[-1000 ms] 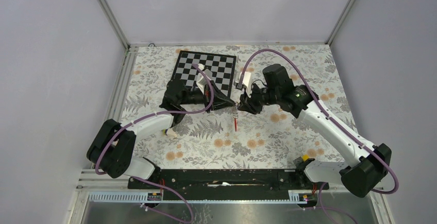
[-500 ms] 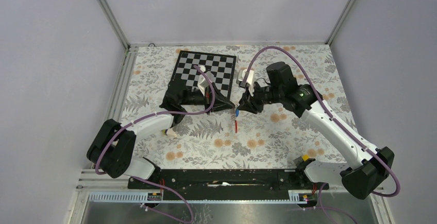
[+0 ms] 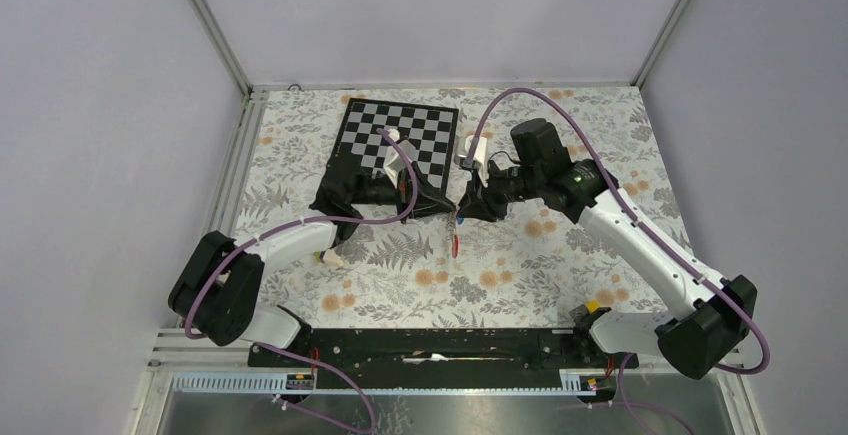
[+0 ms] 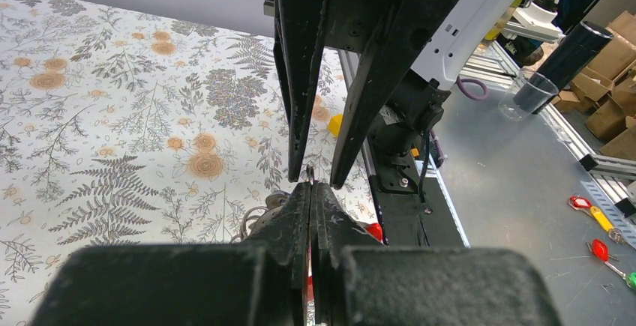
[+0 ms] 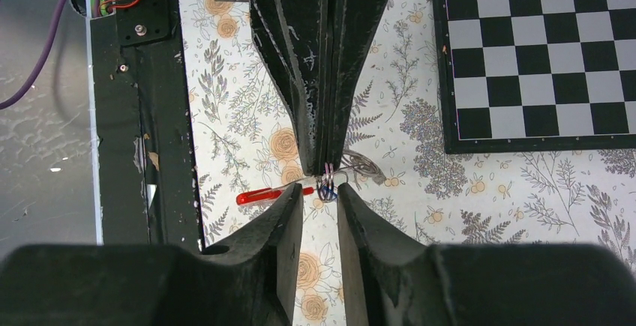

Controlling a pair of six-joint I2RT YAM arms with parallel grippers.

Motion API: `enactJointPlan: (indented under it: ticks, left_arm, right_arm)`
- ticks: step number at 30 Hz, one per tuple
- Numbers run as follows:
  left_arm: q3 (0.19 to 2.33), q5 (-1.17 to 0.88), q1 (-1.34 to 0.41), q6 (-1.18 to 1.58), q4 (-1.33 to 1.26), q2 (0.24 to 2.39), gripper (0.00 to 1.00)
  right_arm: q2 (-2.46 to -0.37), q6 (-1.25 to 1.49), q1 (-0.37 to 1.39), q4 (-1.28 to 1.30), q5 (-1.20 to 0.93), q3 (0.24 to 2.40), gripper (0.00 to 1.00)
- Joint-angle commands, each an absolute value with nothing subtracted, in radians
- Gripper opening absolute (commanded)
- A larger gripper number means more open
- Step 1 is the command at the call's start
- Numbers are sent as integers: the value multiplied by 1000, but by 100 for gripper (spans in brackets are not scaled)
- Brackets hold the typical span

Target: Put the keys on the keyring

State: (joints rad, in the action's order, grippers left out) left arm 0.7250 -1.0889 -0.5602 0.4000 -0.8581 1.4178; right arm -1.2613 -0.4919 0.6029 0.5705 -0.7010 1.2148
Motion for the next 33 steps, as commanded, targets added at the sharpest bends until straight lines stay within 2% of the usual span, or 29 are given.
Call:
enactJointPlan:
  ticks: [1,11,14,18,21,24,28,33]
  left_arm:
    - [722,-1115,-564,393,-918,1401,0]
    - [723,-1115,-564,397,-923,1400,0]
    - [722,-1116,-564,398,-925,1401,0]
    - [731,-1113,-565,356,-884,1397,1]
    - [770,-1095,-564,213,-704,1383,18]
    - [807,-1052,-567,125,-580,1378,30]
    - [820,-1038,-575,113,-564,1383,36]
    - [821,-1044,-582,117,-570,1386,38]
  right_arm:
    - [-1266,-488,600,549,-723,1233,30]
    - [-1273,-492,600,539,-745,1219,11]
    - [-1271,-501,600,542,-748,1221,1]
    - [-1289,-532,600,608,-725,1275,0]
    - [-1323,-555,603,704,-681,1338,0]
    - [-1363,-574,621,779,-620,1390,0]
    - [-1404,-573,641,825,-577,1422,0]
    - [-1438,-570,653,852,-560,1441,0]
